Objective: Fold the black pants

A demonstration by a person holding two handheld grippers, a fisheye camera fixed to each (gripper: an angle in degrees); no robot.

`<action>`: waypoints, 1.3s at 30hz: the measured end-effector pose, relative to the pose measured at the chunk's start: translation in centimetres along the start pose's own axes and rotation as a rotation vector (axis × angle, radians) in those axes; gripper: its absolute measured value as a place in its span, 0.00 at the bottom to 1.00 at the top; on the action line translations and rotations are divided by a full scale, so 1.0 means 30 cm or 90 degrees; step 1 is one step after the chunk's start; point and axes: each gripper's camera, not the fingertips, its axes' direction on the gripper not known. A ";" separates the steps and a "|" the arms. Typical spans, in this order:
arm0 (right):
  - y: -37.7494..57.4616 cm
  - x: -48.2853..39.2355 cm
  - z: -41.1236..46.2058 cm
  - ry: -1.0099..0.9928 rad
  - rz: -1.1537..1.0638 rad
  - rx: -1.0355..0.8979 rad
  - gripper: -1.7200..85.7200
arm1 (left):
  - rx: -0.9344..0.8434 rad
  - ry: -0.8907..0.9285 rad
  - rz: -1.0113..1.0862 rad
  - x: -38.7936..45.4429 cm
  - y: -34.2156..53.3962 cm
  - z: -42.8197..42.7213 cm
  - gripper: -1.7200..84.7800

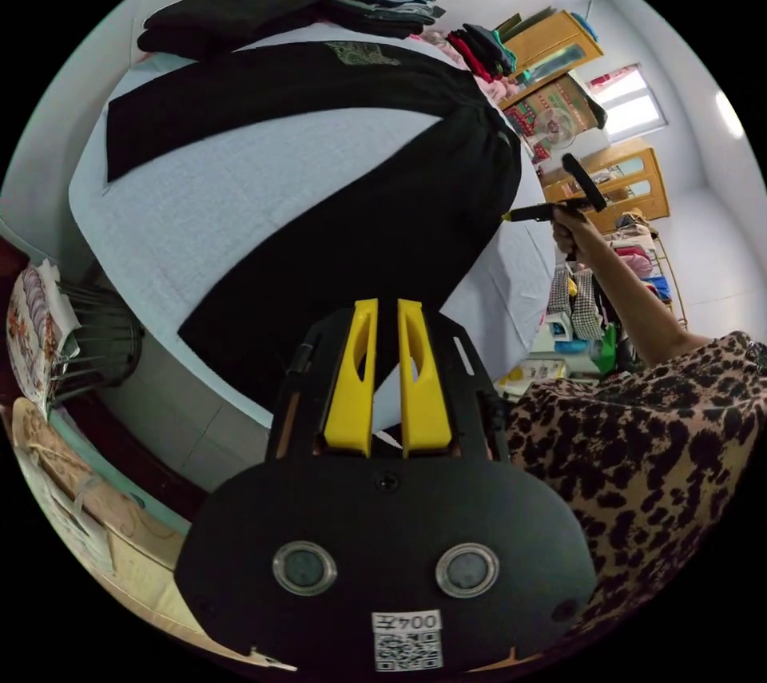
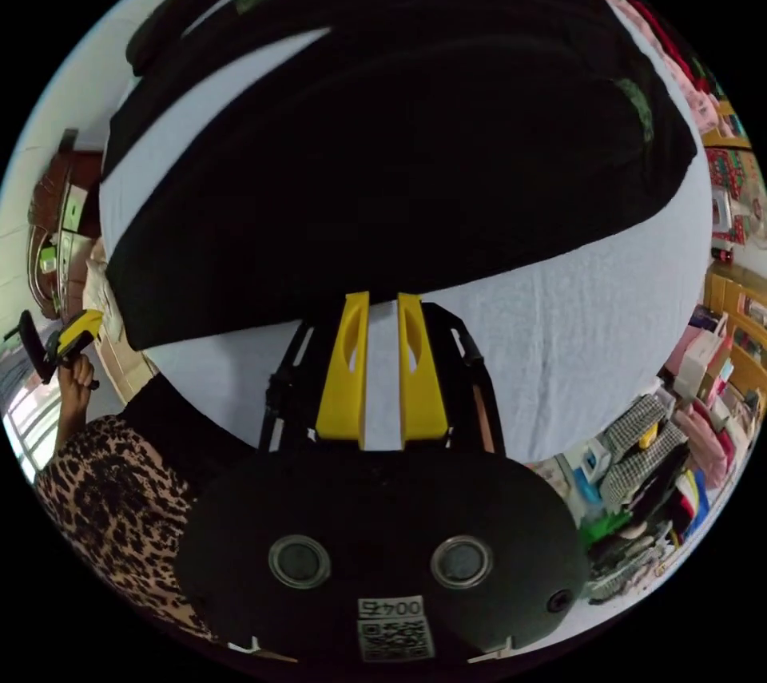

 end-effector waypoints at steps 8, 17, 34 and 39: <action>-0.200 0.054 -0.025 -0.022 -0.028 -0.024 0.09 | 0.012 -0.004 -0.002 0.112 -0.056 0.037 0.05; -0.357 0.130 -0.076 -0.105 0.023 0.015 0.09 | 0.052 0.056 0.101 0.188 -0.386 0.111 0.05; -0.679 0.063 -0.178 -0.008 -0.071 -0.069 0.09 | -0.053 0.043 0.273 0.471 -1.232 0.550 0.10; -0.732 0.057 -0.218 -0.005 -0.078 -0.073 0.09 | -0.081 0.030 0.263 0.504 -1.325 0.646 0.08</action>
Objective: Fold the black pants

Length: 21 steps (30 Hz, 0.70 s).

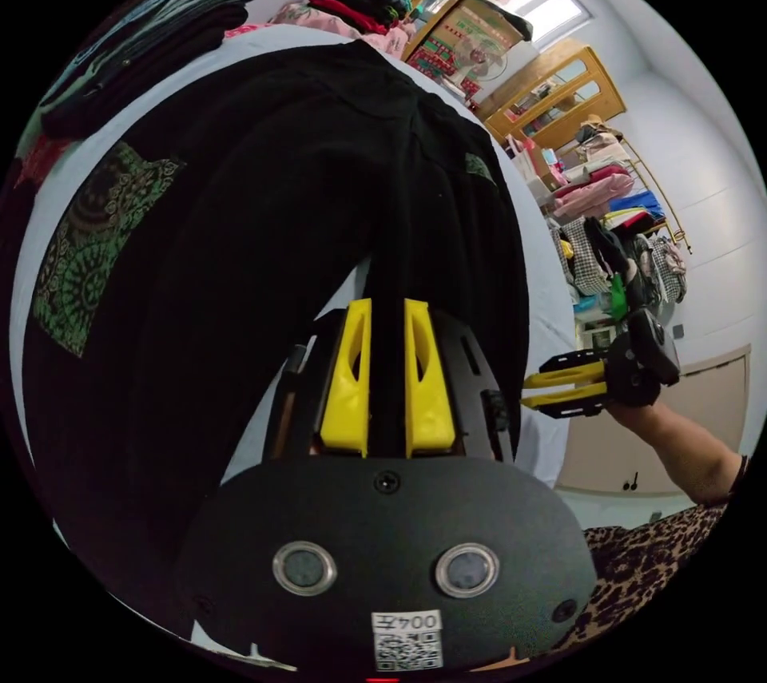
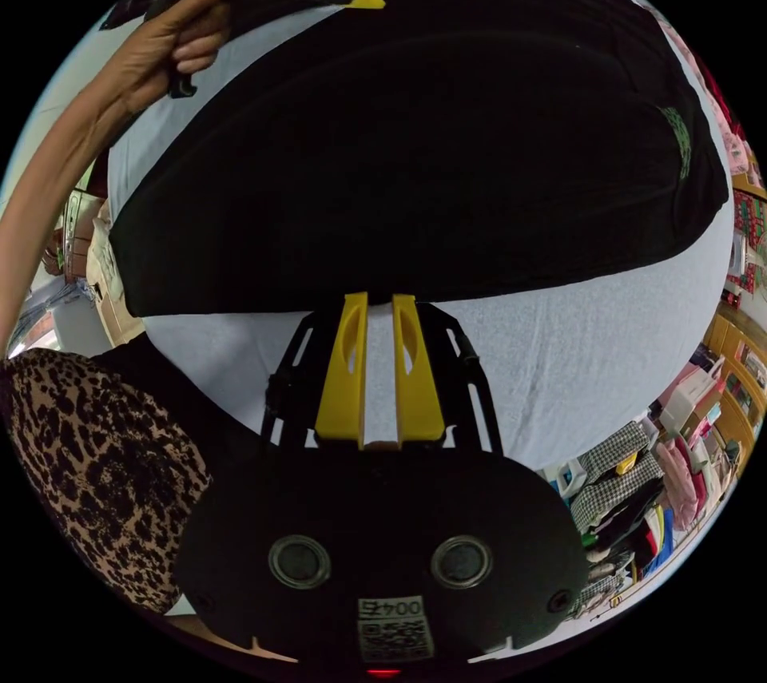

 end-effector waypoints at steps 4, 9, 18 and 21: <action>-0.026 0.001 -0.045 -0.001 -0.003 0.001 0.09 | -0.003 -0.086 0.031 0.037 -0.042 0.018 0.06; -0.052 0.004 -0.103 -0.006 -0.005 -0.010 0.09 | 0.045 -0.155 0.001 0.029 -0.041 -0.017 0.05; -0.053 -0.023 -0.232 0.028 -0.016 -0.031 0.09 | 0.092 -0.060 -0.016 -0.010 -0.009 -0.076 0.05; -0.035 -0.019 -0.283 0.023 -0.012 -0.030 0.09 | 0.130 -0.014 0.001 0.036 0.099 -0.151 0.05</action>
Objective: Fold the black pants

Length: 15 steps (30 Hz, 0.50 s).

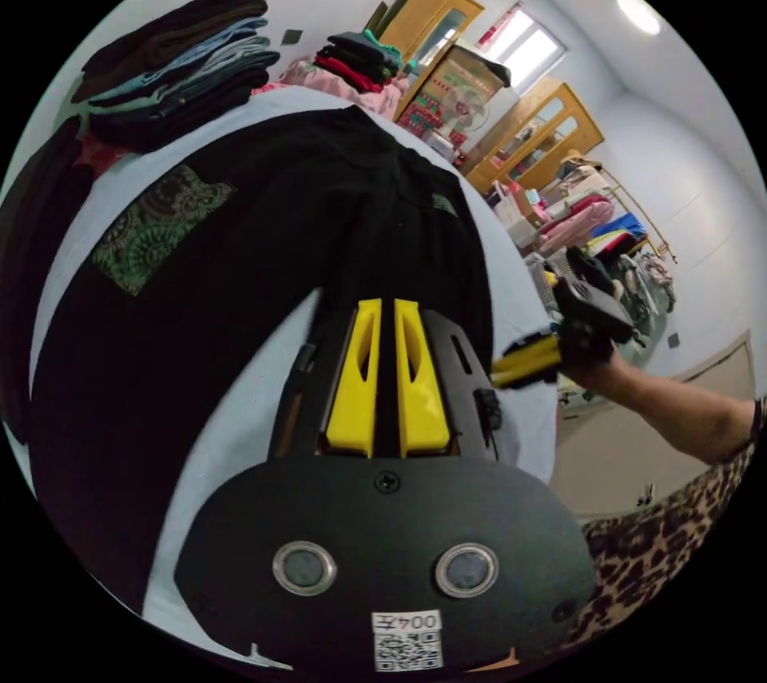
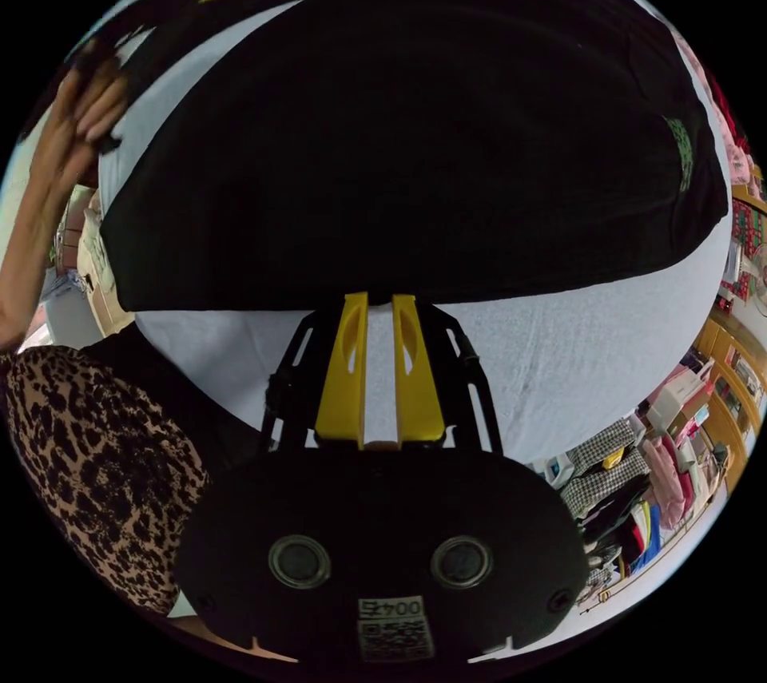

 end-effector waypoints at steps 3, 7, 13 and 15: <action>0.024 -0.005 -0.053 0.009 -0.007 -0.006 0.09 | -0.020 0.046 0.019 0.066 0.156 -0.043 0.05; 0.081 -0.018 -0.132 0.035 -0.012 0.003 0.09 | -0.098 0.069 -0.008 0.117 0.394 -0.027 0.04; 0.177 0.001 -0.259 0.022 0.035 0.007 0.09 | -0.164 0.063 -0.049 0.118 0.556 0.027 0.04; 0.208 0.003 -0.300 0.029 0.040 0.005 0.09 | -0.179 0.057 -0.050 0.116 0.568 0.046 0.04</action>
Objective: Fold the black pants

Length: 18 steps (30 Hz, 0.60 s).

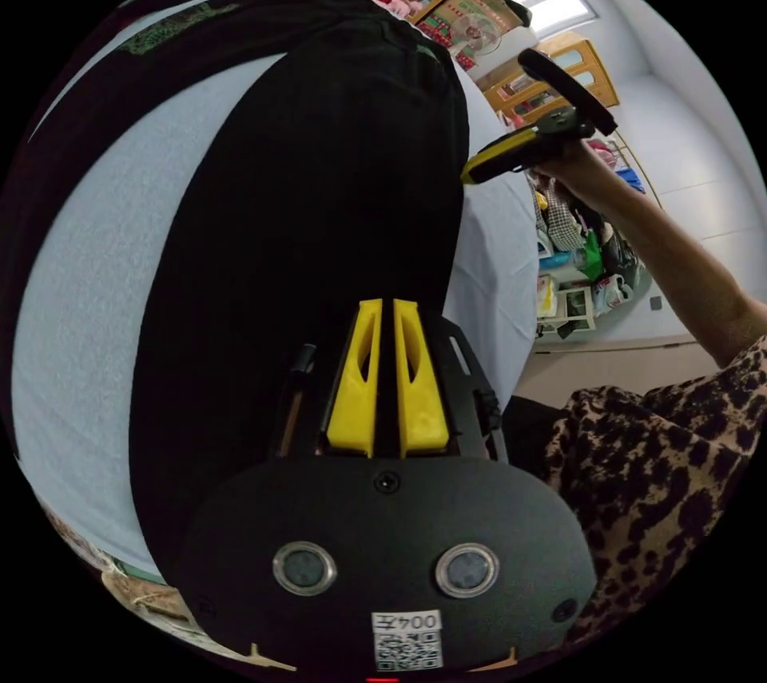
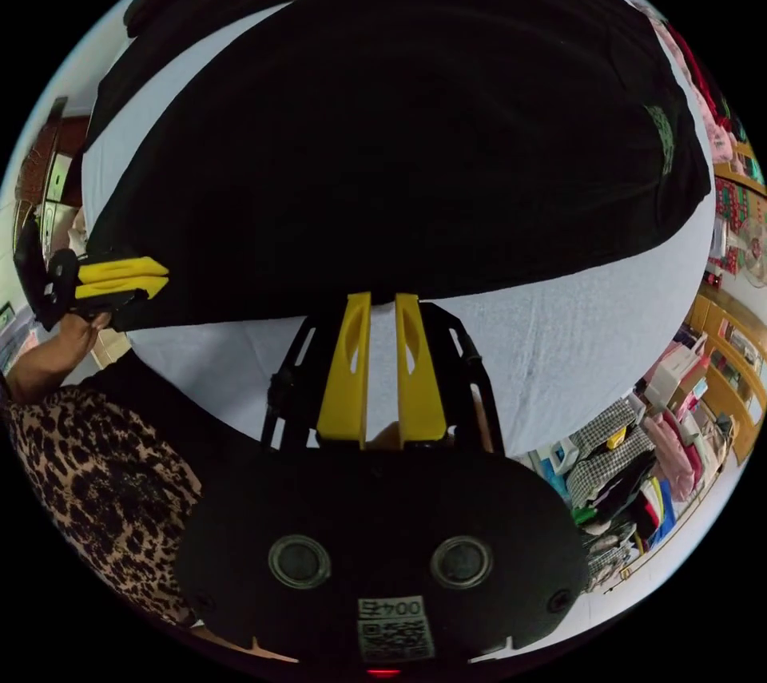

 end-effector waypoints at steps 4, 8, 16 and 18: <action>0.097 0.043 -0.098 -0.018 0.031 0.017 0.09 | 0.001 -0.019 0.000 0.005 -0.003 0.027 0.03; 0.230 0.109 -0.199 -0.061 0.059 0.069 0.09 | 0.004 -0.018 -0.023 0.006 -0.017 0.040 0.02; 0.533 0.286 -0.367 -0.207 0.083 0.223 0.09 | 0.020 -0.073 -0.106 0.072 -0.038 0.070 0.02; 0.601 0.366 -0.392 -0.292 0.072 0.249 0.09 | 0.026 -0.089 -0.138 0.091 -0.043 0.078 0.02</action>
